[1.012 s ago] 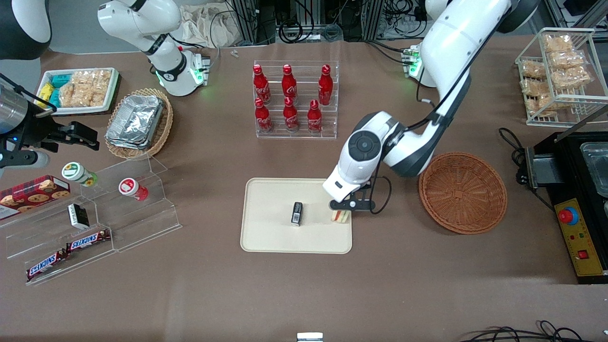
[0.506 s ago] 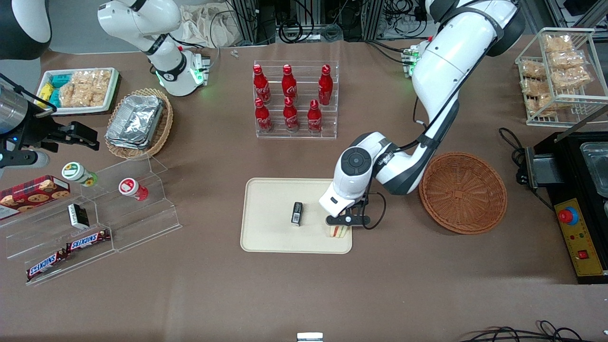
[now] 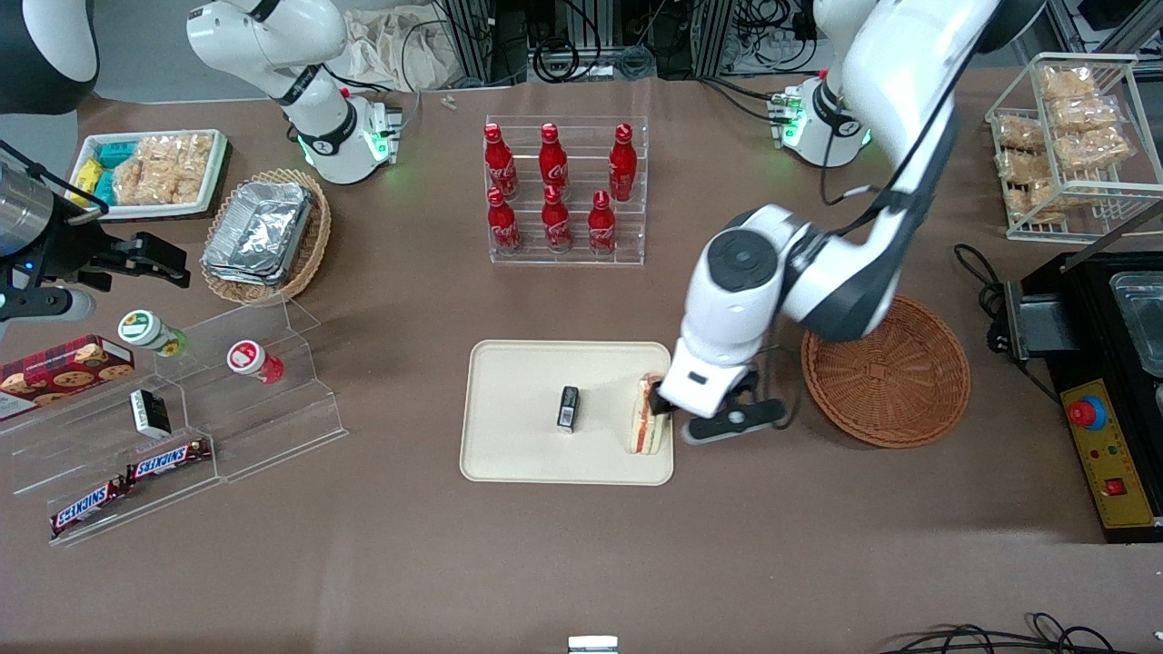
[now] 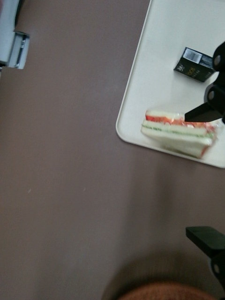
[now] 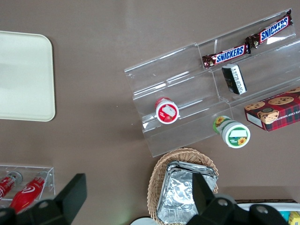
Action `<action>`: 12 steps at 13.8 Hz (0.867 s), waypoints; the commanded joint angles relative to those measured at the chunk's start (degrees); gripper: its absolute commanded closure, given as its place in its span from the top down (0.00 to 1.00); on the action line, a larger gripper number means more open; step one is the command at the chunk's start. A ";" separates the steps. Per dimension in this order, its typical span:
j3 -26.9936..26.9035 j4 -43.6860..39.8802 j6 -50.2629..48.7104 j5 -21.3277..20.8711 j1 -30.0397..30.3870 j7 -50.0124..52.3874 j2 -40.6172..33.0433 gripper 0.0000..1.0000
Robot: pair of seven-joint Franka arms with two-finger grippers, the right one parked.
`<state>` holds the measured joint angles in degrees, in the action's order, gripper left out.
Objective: Place sandwich from basket to tray
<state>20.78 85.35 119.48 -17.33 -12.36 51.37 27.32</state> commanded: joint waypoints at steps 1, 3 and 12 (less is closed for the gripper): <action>0.05 2.02 -10.53 8.59 4.43 -12.47 -7.96 1.00; -0.13 1.93 -19.77 11.78 8.03 -20.66 -13.06 1.00; -17.43 5.70 -38.97 17.77 8.75 -45.73 -32.41 1.00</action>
<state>5.77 87.28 80.21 -0.47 -2.75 8.64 -1.52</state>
